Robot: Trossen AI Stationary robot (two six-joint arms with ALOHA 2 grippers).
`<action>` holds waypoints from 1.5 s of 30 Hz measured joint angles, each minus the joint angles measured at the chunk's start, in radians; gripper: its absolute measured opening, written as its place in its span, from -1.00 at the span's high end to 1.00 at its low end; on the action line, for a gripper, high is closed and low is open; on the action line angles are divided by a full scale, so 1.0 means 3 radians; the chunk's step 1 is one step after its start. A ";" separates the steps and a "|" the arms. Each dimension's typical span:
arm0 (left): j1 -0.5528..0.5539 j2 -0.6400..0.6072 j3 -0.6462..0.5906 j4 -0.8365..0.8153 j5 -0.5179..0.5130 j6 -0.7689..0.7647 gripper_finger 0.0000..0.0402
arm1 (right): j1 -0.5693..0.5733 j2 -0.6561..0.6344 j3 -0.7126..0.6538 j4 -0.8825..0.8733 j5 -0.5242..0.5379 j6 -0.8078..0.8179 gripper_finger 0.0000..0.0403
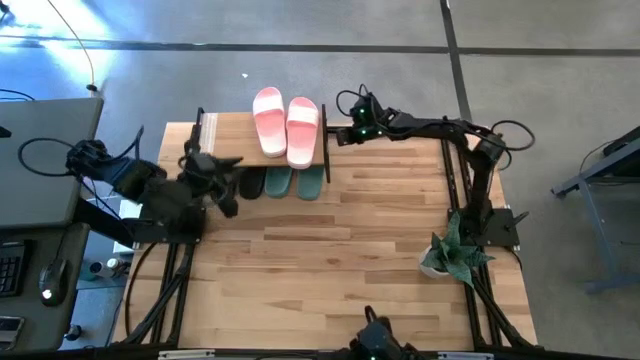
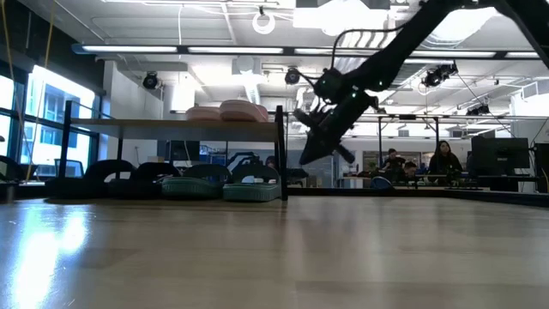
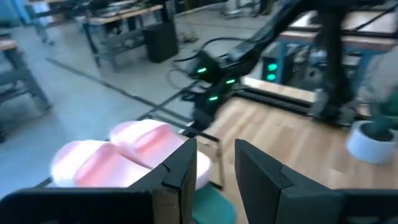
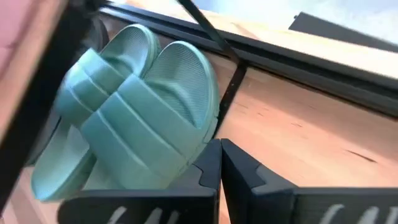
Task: Pick and place slides into the shelf
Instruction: Adjust the slides
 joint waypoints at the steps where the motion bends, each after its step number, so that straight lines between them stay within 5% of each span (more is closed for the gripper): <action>1: 0.0138 0.0000 0.0033 0.0000 0.0093 0.0054 0.53 | -0.0011 -0.0048 0.0000 -0.0071 0.0016 -0.0073 1.00; 10: 0.1542 0.0000 0.0238 0.0001 0.1383 0.0573 0.53 | -0.0104 -0.0624 0.0000 -0.0413 0.0039 -0.0689 1.00; 22: 0.2751 0.0400 0.0241 0.0061 0.2407 0.1088 0.53 | -0.0159 -0.1230 0.0000 -0.0416 -0.0514 -0.1715 1.00; 35: 0.3654 0.0934 0.0241 0.0287 0.2572 0.1858 0.53 | -0.0162 -0.1229 0.0000 -0.0405 -0.0618 -0.1704 1.00; 45: 0.3955 0.1226 0.0241 0.0378 0.2558 0.2602 0.53 | -0.0162 -0.1229 0.0000 -0.0405 -0.0546 -0.1631 1.00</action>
